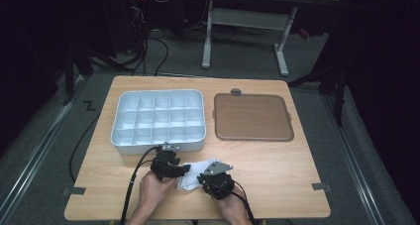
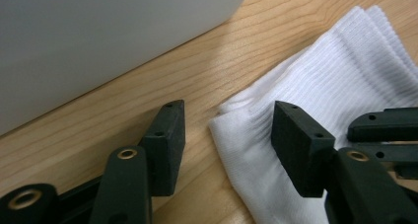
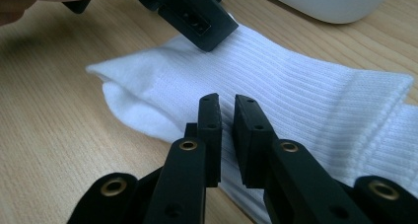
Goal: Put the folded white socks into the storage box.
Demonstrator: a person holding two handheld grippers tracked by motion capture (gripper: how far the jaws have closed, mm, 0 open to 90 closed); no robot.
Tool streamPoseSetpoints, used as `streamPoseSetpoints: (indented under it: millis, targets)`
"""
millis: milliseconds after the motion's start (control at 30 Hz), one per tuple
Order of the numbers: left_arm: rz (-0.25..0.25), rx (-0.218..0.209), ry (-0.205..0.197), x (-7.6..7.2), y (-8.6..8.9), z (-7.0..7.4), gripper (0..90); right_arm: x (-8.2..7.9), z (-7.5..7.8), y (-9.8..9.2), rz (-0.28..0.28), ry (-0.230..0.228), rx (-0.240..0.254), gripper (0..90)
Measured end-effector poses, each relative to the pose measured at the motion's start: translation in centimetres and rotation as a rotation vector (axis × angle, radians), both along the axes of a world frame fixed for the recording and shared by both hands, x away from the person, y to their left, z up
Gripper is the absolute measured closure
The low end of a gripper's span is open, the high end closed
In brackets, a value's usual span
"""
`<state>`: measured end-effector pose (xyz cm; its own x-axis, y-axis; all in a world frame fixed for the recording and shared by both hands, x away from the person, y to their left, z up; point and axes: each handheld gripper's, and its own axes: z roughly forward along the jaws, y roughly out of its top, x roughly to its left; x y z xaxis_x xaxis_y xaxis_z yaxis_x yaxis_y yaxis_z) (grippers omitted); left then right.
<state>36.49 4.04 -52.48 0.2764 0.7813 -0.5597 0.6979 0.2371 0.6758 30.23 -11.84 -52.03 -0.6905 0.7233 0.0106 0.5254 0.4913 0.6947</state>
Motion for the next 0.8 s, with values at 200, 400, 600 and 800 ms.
streamPoseSetpoints:
  millis: [200,400,600,800]
  targets:
    - [-0.011,0.005,0.000,-0.18,-0.25,-0.02,58.4,-0.30,-0.16,-0.05,-0.002,-0.013,0.000,82.6]
    - [-0.013,-0.010,0.021,-0.21,-0.50,0.01,67.9,-0.33,-0.25,-0.12,0.001,-0.019,0.005,82.5]
    - [-0.010,-0.059,0.064,-0.02,-0.22,0.03,75.8,-0.42,-0.30,-0.10,0.001,-0.024,0.004,82.6]
    - [-0.016,-0.068,0.045,-0.25,-0.06,0.14,82.0,-0.36,-0.31,-0.09,0.004,-0.026,0.005,82.6]
